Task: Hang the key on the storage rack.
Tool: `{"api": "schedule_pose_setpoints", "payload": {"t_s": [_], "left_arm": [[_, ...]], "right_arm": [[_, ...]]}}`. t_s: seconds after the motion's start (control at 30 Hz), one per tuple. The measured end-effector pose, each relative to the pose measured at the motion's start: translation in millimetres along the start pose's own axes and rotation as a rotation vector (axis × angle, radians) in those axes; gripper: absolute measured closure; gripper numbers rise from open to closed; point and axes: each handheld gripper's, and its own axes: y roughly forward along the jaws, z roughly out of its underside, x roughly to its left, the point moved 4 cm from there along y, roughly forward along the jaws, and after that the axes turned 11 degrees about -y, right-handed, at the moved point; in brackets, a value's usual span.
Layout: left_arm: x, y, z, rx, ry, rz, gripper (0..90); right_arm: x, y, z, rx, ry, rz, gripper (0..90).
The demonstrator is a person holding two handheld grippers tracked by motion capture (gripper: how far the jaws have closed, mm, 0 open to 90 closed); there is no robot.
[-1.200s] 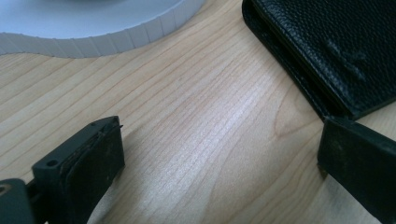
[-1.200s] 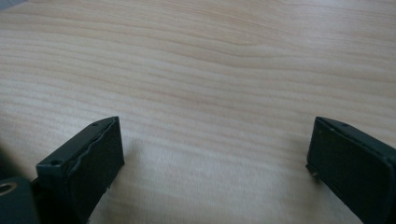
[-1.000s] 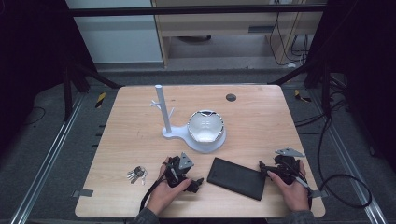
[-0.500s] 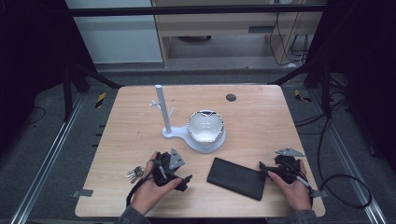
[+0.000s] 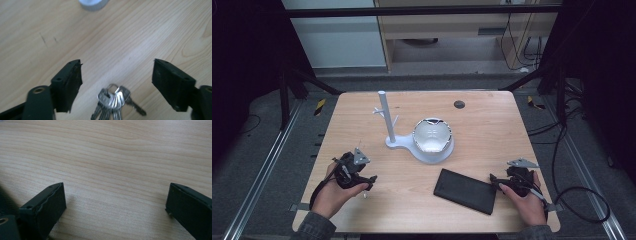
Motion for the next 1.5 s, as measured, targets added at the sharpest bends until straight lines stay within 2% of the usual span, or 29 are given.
{"api": "schedule_pose_setpoints", "payload": {"t_s": [0.03, 0.07, 0.1, 0.13, 0.2, 0.23, 0.33, 0.43, 0.47, 0.53, 0.67, 0.77, 0.87, 0.93, 1.0, 1.1, 1.13, 1.2, 1.27, 1.3, 1.4, 1.5], "left_arm": [[2.4, 0.6, 3.5, 0.021, -0.003, 0.003, 27.4], [7.0, 2.4, 11.2, 0.07, 0.007, 0.014, 29.7], [7.0, 2.4, 11.2, 0.07, 0.007, 0.014, 33.7], [12.7, 3.7, 17.0, 0.104, 0.009, 0.027, 36.6], [15.5, 4.5, 19.1, 0.118, 0.007, 0.039, 37.0], [19.6, 6.5, 22.7, 0.147, 0.0, 0.062, 37.1], [29.6, 11.7, 24.5, 0.146, 0.033, -0.013, 35.7], [36.5, 12.4, 27.7, 0.156, 0.034, -0.02, 37.9], [39.5, 8.7, 30.5, 0.153, 0.017, 0.026, 37.9], [39.6, 6.3, 32.2, 0.154, 0.012, 0.037, 37.9], [30.6, 7.0, 43.4, 0.162, 0.044, 0.083, 37.7], [26.8, 12.6, 47.4, 0.179, 0.073, 0.076, 35.0], [26.9, 16.7, 48.6, 0.184, 0.073, 0.073, 30.5], [27.7, 22.4, 50.0, 0.19, 0.052, 0.072, 28.5], [28.5, 24.1, 50.5, 0.196, 0.048, 0.07, 28.2], [30.8, 28.7, 51.2, 0.201, 0.034, 0.082, 28.6], [31.0, 30.7, 50.5, 0.195, 0.015, 0.102, 28.6], [31.4, 31.3, 50.0, 0.194, 0.013, 0.104, 29.0], [32.0, 31.8, 49.3, 0.196, 0.004, 0.115, 32.5], [32.5, 31.4, 49.6, 0.204, -0.02, 0.15, 37.4], [33.9, 29.8, 50.3, 0.203, -0.027, 0.149, 42.4], [34.2, 27.2, 50.7, 0.218, -0.033, 0.141, 55.0]], "right_arm": [[0.1, -0.1, 0.1, 0.0, -0.001, 0.001, 2.9], [0.2, -0.1, 0.1, 0.001, 0.001, 0.002, 2.9], [0.2, -0.1, 0.1, 0.001, 0.001, 0.002, 2.9], [0.3, -0.2, 0.1, 0.001, 0.001, 0.002, 2.9], [0.3, -0.2, 0.1, 0.001, 0.0, 0.002, 2.9], [0.3, -0.1, 0.0, 0.0, 0.002, 0.002, 2.9], [0.3, -0.1, 0.0, 0.0, 0.002, 0.002, 2.9], [0.4, -0.2, 0.1, 0.001, 0.003, 0.002, 2.9], [0.3, -0.1, 0.1, 0.001, 0.0, 0.002, 2.9], [0.3, -0.1, 0.1, 0.0, 0.001, 0.002, 2.9], [0.4, -0.1, 0.0, 0.0, 0.0, 0.003, 2.8], [0.7, -0.1, 0.0, 0.0, 0.002, 0.003, 2.8], [1.1, -0.1, -0.1, 0.0, 0.001, 0.002, 2.8], [1.2, -0.2, 0.0, 0.0, 0.0, 0.001, 2.8], [1.3, -0.2, 0.0, 0.0, 0.0, -0.001, 2.7], [1.4, -0.3, 0.0, 0.001, 0.001, -0.001, 2.7], [1.5, -0.2, 0.0, 0.0, 0.0, -0.002, 2.7], [1.7, -0.2, -0.1, -0.001, 0.002, -0.003, 2.7], [1.7, -0.2, -0.2, -0.002, 0.0, -0.003, 2.7], [1.8, -0.3, -0.1, -0.001, 0.001, -0.003, 2.7], [1.6, -0.1, -0.2, -0.002, -0.002, -0.004, 2.7], [1.8, -0.2, -0.2, -0.002, -0.001, -0.004, 2.7]]}}
